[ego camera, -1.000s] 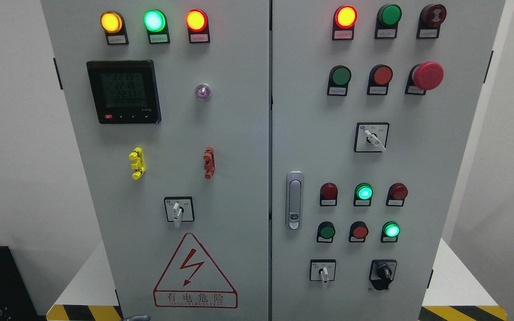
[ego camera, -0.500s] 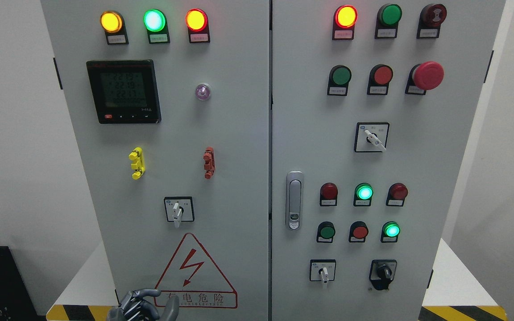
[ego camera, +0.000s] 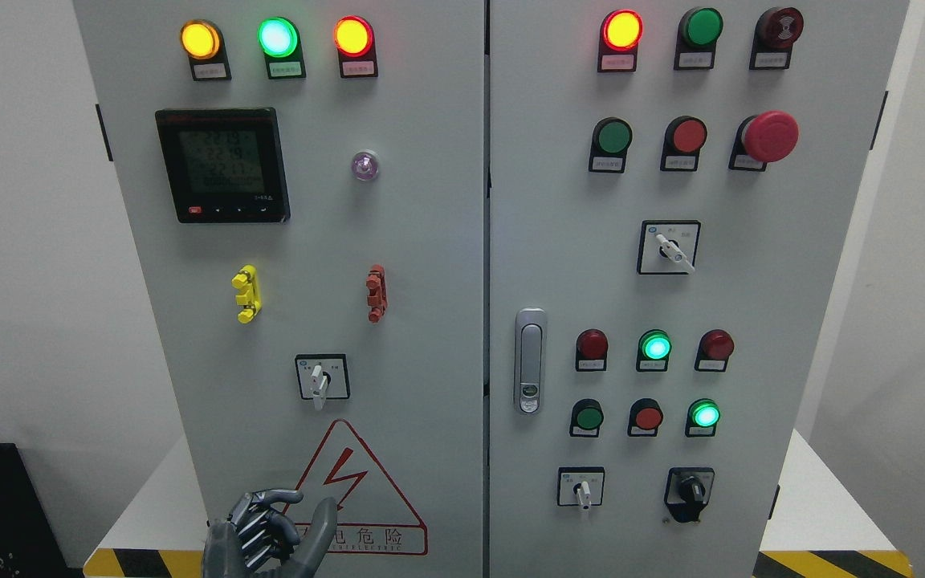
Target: Turn on light switch 1
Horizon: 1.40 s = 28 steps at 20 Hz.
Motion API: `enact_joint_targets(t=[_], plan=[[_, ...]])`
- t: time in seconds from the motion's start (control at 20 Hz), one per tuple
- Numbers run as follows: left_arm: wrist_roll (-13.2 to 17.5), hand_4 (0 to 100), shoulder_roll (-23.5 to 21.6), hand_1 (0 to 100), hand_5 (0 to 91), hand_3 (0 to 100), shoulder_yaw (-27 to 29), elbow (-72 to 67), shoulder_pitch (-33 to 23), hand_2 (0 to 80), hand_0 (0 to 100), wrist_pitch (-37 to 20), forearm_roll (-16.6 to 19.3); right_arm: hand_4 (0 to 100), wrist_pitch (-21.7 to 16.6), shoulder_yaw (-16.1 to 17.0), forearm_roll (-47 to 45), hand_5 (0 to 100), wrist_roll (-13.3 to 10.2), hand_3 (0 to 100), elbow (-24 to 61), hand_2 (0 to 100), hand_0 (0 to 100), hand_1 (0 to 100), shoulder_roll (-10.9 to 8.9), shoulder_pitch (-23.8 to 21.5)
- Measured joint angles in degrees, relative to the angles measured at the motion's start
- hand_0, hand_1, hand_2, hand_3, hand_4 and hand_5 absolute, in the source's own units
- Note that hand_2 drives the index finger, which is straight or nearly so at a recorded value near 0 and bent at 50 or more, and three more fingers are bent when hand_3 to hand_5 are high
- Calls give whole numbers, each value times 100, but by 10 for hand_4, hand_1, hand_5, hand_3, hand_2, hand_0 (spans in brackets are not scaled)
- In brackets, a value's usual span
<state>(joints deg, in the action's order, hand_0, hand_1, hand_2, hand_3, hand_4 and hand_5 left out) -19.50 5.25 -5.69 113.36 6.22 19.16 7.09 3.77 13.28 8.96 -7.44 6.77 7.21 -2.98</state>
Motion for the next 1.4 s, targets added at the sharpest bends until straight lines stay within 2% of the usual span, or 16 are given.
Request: enact_joint_targets(t=[0.85, 1.4], plan=[[-22, 893, 194, 719, 851, 896, 36, -118, 793, 515, 113, 515, 77, 0, 0, 0, 0, 0, 0, 0, 0, 0, 308, 0, 0, 0], [-23, 892, 250, 722, 853, 897, 115, -176, 1012, 515, 124, 594, 144, 0, 0, 0, 0, 0, 0, 0, 0, 0, 308, 0, 0, 1]])
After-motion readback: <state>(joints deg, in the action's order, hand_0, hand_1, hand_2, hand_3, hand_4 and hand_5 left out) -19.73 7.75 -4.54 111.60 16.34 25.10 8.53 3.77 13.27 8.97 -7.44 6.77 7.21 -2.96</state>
